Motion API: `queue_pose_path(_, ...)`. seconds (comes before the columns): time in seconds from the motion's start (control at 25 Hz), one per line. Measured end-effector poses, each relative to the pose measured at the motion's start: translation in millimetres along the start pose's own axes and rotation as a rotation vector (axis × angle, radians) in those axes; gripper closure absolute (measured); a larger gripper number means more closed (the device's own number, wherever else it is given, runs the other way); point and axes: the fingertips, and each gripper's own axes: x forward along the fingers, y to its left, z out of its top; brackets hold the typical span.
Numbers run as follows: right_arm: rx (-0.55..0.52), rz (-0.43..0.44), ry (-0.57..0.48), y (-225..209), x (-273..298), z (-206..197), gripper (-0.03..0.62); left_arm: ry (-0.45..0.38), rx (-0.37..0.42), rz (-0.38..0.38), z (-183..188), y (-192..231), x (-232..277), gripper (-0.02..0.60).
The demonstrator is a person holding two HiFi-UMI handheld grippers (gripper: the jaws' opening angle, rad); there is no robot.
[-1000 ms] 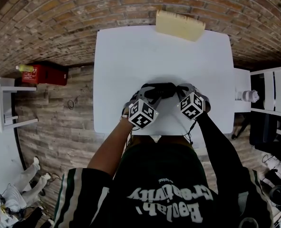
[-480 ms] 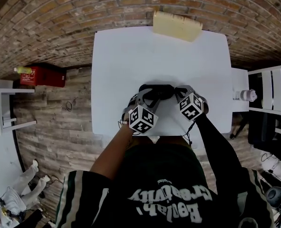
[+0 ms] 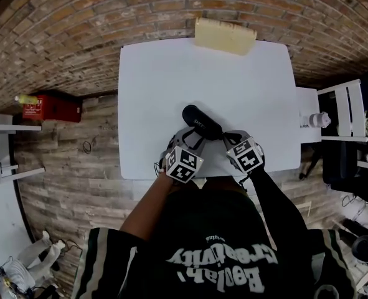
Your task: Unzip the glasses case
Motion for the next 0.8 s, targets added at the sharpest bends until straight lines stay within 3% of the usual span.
queue_pose_path(0.36, -0.158, 0.143, -0.013, 80, 11, 9, 0.579, -0.043, -0.095, 0.071, -8, 34, -21, 0.472)
queue_pose_path(0.56, -0.142, 0.131, 0.001, 87, 15, 7, 0.577, -0.097, -0.091, 0.004, 14, 23, -23, 0.426)
queue_pose_path(0.72, -0.142, 0.114, 0.013, 87, 18, 6, 0.577, -0.039, -0.038, -0.089, 15, 3, -6, 0.451)
queue_pose_path(0.8, -0.141, 0.104, 0.020, 87, 20, 5, 0.577, -0.029, -0.035, -0.101, 11, 1, -2, 0.434)
